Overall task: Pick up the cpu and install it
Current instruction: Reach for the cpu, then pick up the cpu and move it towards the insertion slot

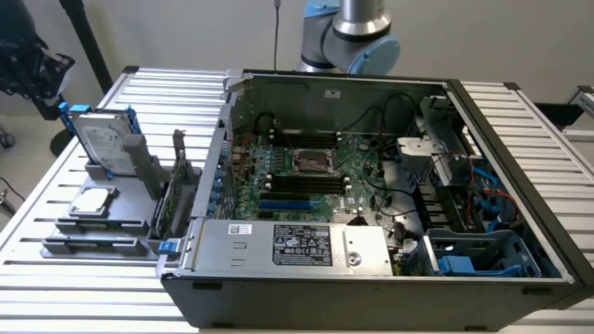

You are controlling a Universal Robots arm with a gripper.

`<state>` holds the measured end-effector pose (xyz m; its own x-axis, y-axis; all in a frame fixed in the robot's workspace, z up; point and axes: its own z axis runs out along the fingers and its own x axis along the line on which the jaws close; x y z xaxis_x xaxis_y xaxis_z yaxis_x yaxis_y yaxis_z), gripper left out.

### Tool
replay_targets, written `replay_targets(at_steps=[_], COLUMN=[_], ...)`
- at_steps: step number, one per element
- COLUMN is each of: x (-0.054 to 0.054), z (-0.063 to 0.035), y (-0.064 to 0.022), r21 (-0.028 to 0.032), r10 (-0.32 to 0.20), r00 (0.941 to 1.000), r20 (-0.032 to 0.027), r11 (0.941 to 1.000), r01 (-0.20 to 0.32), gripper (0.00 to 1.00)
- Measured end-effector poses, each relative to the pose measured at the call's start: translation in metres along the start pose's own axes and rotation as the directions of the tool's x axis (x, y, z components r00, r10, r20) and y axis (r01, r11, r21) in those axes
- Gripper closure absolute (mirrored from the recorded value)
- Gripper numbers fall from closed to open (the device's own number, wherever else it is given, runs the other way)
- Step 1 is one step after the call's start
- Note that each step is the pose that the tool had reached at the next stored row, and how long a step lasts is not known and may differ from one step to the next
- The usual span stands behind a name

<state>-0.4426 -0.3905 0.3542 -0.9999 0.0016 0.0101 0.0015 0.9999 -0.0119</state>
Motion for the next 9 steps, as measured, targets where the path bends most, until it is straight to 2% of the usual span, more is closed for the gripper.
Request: replay_targets(at_steps=[9], x=[0.0000], z=[0.0000], y=[0.0000], r21=[0.0000], r10=[0.000], r00=[1.0000], r20=[0.0000], r11=[1.0000], r01=[0.000], gripper=[0.89])
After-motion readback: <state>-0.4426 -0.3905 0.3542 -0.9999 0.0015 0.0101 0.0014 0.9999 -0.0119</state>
